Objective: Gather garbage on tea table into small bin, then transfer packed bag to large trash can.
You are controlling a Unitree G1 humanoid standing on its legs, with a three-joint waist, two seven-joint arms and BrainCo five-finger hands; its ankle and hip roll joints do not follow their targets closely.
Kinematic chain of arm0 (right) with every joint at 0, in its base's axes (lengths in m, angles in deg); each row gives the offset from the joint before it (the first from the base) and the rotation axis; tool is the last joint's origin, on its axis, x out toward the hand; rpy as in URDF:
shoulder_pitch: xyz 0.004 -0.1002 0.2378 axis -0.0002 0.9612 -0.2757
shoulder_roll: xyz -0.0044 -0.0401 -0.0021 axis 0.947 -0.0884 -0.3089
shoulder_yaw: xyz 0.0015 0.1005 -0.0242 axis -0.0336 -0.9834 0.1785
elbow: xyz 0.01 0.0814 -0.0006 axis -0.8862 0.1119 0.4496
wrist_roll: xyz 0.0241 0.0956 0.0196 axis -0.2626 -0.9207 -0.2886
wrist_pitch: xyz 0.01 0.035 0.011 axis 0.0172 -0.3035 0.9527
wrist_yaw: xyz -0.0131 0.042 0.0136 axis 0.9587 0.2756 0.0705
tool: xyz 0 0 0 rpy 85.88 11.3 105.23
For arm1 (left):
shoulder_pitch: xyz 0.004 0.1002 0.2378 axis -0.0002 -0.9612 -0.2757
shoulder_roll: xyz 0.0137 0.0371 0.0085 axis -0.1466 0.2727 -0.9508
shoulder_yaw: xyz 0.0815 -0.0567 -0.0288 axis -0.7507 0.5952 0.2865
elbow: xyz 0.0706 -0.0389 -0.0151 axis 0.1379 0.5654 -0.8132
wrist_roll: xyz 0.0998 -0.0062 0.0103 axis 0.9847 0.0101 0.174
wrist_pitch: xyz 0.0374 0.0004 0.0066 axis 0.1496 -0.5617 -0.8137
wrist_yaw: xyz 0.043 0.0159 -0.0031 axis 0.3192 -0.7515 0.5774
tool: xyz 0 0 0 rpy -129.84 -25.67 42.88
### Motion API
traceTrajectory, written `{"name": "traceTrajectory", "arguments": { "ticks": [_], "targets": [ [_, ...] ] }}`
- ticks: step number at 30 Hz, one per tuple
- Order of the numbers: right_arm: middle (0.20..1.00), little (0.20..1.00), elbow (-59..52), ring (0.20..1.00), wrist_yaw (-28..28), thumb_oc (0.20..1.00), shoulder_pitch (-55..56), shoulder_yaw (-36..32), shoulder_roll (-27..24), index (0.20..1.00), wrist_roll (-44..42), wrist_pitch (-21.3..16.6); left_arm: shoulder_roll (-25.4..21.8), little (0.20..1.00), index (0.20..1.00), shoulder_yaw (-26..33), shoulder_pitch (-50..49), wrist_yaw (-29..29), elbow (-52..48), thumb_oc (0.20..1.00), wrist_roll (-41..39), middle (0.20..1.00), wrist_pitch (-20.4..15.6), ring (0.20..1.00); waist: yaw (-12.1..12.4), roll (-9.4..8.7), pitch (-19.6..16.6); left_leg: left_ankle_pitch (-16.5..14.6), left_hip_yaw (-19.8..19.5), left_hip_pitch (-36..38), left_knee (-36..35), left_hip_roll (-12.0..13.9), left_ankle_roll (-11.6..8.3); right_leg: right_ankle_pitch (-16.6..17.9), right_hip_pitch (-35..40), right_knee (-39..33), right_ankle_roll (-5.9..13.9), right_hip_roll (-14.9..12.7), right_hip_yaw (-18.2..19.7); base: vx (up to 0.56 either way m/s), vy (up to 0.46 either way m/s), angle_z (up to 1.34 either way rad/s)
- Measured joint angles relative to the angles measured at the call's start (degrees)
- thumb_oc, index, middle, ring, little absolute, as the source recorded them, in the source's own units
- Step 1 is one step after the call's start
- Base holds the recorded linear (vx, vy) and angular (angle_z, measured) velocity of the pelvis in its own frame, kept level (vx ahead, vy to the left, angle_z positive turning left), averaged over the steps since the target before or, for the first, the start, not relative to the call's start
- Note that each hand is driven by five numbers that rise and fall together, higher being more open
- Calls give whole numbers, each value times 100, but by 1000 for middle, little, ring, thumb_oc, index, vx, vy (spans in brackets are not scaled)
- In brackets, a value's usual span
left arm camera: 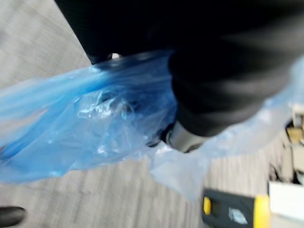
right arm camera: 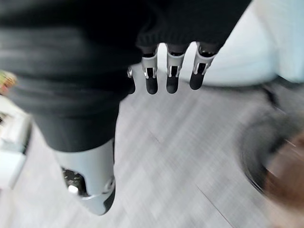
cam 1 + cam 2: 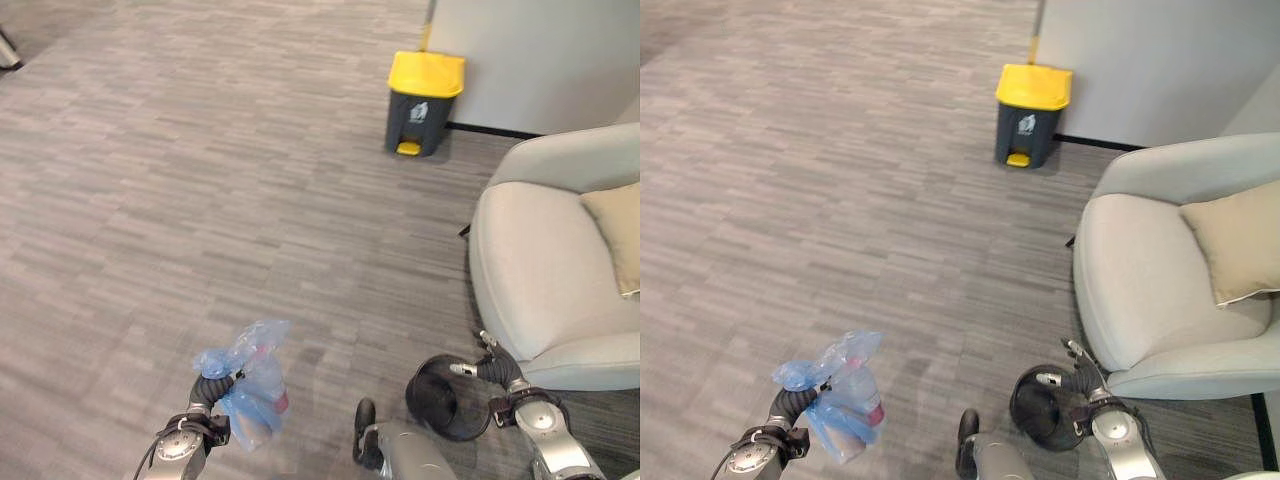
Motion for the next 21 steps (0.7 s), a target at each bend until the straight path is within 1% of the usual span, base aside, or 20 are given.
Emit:
{"name": "traceTrajectory", "arguments": {
  "ticks": [1, 2, 4, 5, 6, 8, 9, 10, 11, 12, 13, 14, 15, 16, 17, 18, 19, 20, 21],
  "targets": [
    [1000, 1000, -21, 1000, -6, 1000, -5, 29, 3, 1000, 0, 24, -2, 200, 200, 3, 17, -1, -68, 200, -4, 200, -7, 200, 0, -90, -21, -66, 60, -177, -56, -109, 8, 2, 85, -137, -3, -6, 73, 302, -32, -33],
    [1000, 1000, -14, 1000, -24, 1000, 5, 25, -2, 1000, -1, 40, 2, 200, 200, 3, 103, -2, -97, 200, -4, 200, -11, 200, 28, -244, 33, -194, 271, -449, -463, -312, 196, 3, 422, -455, -4, 2, 263, 304, -37, -28],
    [1000, 1000, -14, 1000, -52, 1000, 17, 5, -2, 1000, -6, 40, -2, 200, 200, 7, 165, -2, -95, 200, -5, 200, -14, 200, 72, -369, 97, -183, 504, -857, -1051, -512, 247, 11, 800, -805, -1, -23, 397, 189, -20, -28],
    [1000, 1000, -13, 1000, -61, 1000, 65, 2, -3, 1000, -8, 40, -5, 200, 200, 8, 178, -1, -93, 200, -5, 200, -20, 200, 108, -388, 107, -130, 546, -1037, -1280, -564, 256, 35, 901, -904, 31, -17, 412, 310, -8, -67],
    [1000, 1000, -8, 1000, -60, 1000, 20, 36, 11, 1000, -9, 44, -29, 200, 200, 15, 153, -4, -83, 200, -4, 200, -19, 200, 196, -360, 130, 174, 568, -1457, -1589, -549, 333, 39, 1063, -927, 56, 64, 413, 310, -8, -70],
    [1000, 1000, -7, 1000, -78, 1000, 89, 53, 27, 1000, -21, 32, -53, 200, 200, 12, 150, -5, -52, 200, -1, 200, -19, 200, 240, -333, 135, 476, 558, -1747, -1974, -614, 229, -20, 1365, -1235, 153, 137, 425, 312, 16, -60],
    [1000, 1000, 45, 1000, -75, 1000, 117, 75, 11, 1000, -45, 33, -45, 200, 200, 7, 169, -3, -44, 200, -1, 200, -23, 200, 297, -279, 154, 694, 501, -1889, -2085, -585, 263, -50, 1512, -1339, 167, 199, 443, 417, 55, -50],
    [1000, 1000, 109, 1000, -98, 1000, 83, 90, 19, 1000, -57, 33, -54, 200, 200, 19, 170, -5, -34, 200, -1, 200, -22, 200, 362, -221, 161, 805, 484, -2023, -2159, -613, 258, -83, 1695, -1495, 207, 228, 486, 578, 130, -59],
    [1000, 1000, 361, 1000, -154, 1000, 21, 153, 46, 1000, -90, 65, -44, 200, 200, 19, 270, -9, 4, 200, 0, 200, -23, 200, 370, -172, 208, 1004, 285, -2121, -2690, -750, 206, -162, 1935, -1683, 309, 260, 684, 462, 112, -50],
    [1000, 1000, 454, 1000, -155, 1000, -15, 186, 52, 1000, -90, 73, -40, 200, 200, 17, 328, -8, 19, 200, 1, 200, -18, 200, 445, -160, 258, 1060, 265, -2128, -2879, -790, 205, -206, 2079, -1732, 369, 261, 821, 483, 136, -67],
    [1000, 1000, 459, 1000, -155, 1000, -10, 186, 53, 1000, -90, 75, -40, 200, 200, 20, 330, -9, 19, 200, 1, 200, -17, 200, 499, -143, 261, 1121, 213, -2147, -2949, -808, 287, -279, 2227, -1760, 432, 256, 941, 376, 129, -67],
    [1000, 1000, 430, 1000, -157, 1000, 6, 173, 45, 1000, -90, 68, -47, 200, 200, 21, 300, -11, 13, 200, 2, 200, -18, 200, 526, -108, 253, 1130, 204, -2092, -2906, -803, 313, -366, 2366, -1746, 469, 251, 1001, 516, 178, -68],
    [1000, 1000, 394, 1000, -156, 1000, 52, 177, 41, 1000, -89, 63, -60, 200, 200, 36, 228, -9, 10, 200, 3, 200, -19, 200, 561, -74, 234, 1102, 213, -1956, -2790, -800, 342, -493, 2578, -1768, 549, 233, 1111, 620, 225, -60],
    [1000, 1000, 394, 1000, -154, 1000, 72, 200, 107, 1000, -84, 71, -78, 200, 200, 122, 149, -12, 42, 200, 5, 200, -15, 200, 608, -160, 206, 1306, 209, -1840, -2617, -919, 514, -742, 2759, -1676, 598, 54, 1264, 424, 147, -75],
    [1000, 1000, 354, 1000, -137, 1000, 81, 237, 148, 1000, -83, 71, -71, 200, 200, 211, 82, -38, 54, 200, 5, 200, 2, 200, 640, -337, 125, 1304, 255, -1773, -2425, -1097, 516, -934, 2703, -1329, 716, -179, 1402, 394, 156, -89],
    [1000, 1000, 260, 1000, -118, 1000, 76, 233, 158, 1000, -81, 67, -81, 200, 200, 212, 58, -50, 77, 200, 9, 200, 18, 200, 658, -318, 126, 1317, 369, -1658, -2328, -1100, 567, -1066, 2481, -595, 820, -254, 1365, 230, 114, -81],
    [1000, 1000, 160, 1000, -113, 1000, 67, 215, 159, 1000, -81, 57, -89, 200, 200, 207, 47, -46, 59, 200, 13, 200, 17, 200, 673, -265, 99, 1441, 370, -1567, -2394, -1104, 672, -1129, 2294, -152, 945, -301, 1324, 236, 114, -57],
    [1000, 1000, 22, 1000, -103, 1000, 92, 217, 197, 1000, -80, 58, -171, 200, 200, 216, 69, -35, 56, 200, 15, 200, 15, 200, 660, -308, 68, 1393, 406, -1417, -2449, -1218, 863, -1232, 2069, 390, 1112, -406, 1334, 249, 99, -25],
    [1000, 1000, -104, 1000, -93, 1000, 129, 230, 218, 1000, -79, 53, -252, 200, 200, 224, 76, -44, 60, 200, 16, 200, 10, 200, 638, -376, 25, 1415, 484, -1271, -2543, -1346, 913, -1217, 1758, 1094, 1250, -568, 1343, 359, 133, -17]
  ]
}}
